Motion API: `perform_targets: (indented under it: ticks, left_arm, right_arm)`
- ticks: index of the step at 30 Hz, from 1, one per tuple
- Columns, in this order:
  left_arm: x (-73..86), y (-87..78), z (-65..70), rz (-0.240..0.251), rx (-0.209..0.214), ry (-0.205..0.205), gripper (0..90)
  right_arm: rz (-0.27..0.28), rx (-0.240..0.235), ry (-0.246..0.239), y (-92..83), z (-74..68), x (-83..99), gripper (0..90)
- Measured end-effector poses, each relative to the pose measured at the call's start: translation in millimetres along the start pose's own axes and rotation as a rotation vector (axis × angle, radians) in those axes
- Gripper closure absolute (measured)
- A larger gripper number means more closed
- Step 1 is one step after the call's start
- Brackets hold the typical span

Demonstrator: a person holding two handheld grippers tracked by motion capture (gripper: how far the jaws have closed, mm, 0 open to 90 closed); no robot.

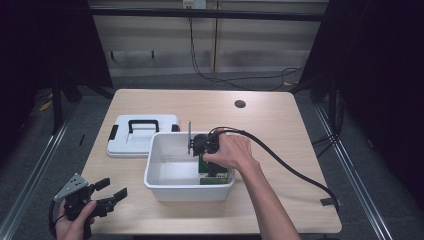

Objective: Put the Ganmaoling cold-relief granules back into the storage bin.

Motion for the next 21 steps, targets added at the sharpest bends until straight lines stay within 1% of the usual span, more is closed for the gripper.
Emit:
perform_targets:
  ticks: [1,2,4,8,9,10,12,13,14,15,16,21]
  left_arm:
    - [0.0,0.0,-0.1,0.000,0.000,0.000,16.2]
    - [0.1,0.0,-0.1,0.000,0.000,-0.001,16.2]
    - [0.0,0.0,-0.1,0.000,0.000,-0.001,16.2]
    - [0.0,-0.1,-0.6,-0.006,0.003,0.004,16.3]
    - [0.0,0.1,-0.4,-0.002,0.002,0.001,16.2]
    - [-0.1,0.1,-0.4,-0.001,0.002,0.001,16.2]
    - [0.0,0.0,-0.7,-0.006,0.003,0.004,16.3]
    - [0.0,0.0,-0.7,-0.006,0.003,0.005,16.2]
    - [0.0,0.0,-0.6,-0.006,0.003,0.005,16.2]
    - [0.0,0.0,-0.5,-0.006,0.002,0.005,16.2]
    - [0.0,0.0,-0.6,-0.006,0.002,0.005,16.2]
    - [0.0,0.1,-0.7,-0.007,0.001,0.006,16.2]
  right_arm:
    - [0.000,0.007,0.002,0.2,0.1,0.1,13.0]
    - [0.008,-0.011,0.008,1.5,-0.3,0.3,12.5]
    - [0.004,-0.018,0.005,0.9,0.2,0.6,12.4]
    - [0.026,-0.020,-0.001,1.5,-0.1,1.8,11.8]
    - [0.017,-0.023,-0.001,0.1,0.1,2.1,11.9]
    - [0.027,-0.023,-0.002,0.1,0.4,2.7,11.5]
    - [0.022,-0.026,-0.004,-1.8,0.6,3.3,11.5]
    - [0.035,-0.023,-0.004,-2.4,0.8,3.7,11.4]
    - [0.049,-0.025,0.007,-4.1,0.4,4.4,11.2]
    - [0.044,-0.025,0.007,-7.7,1.2,4.7,11.1]
    - [0.061,-0.023,0.013,-10.3,2.1,5.5,11.2]
    - [0.092,-0.001,0.033,-23.6,2.6,10.4,12.0]
Point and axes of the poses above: each handheld gripper's, and its own axes: y roughly forward along the jaws, x roughly out of its underside, z roughly to its right, the point moved 2 cm from there along y, roughly forward along the jaws, and after that the axes turned 6 degrees about x, right-handed, at the moved point
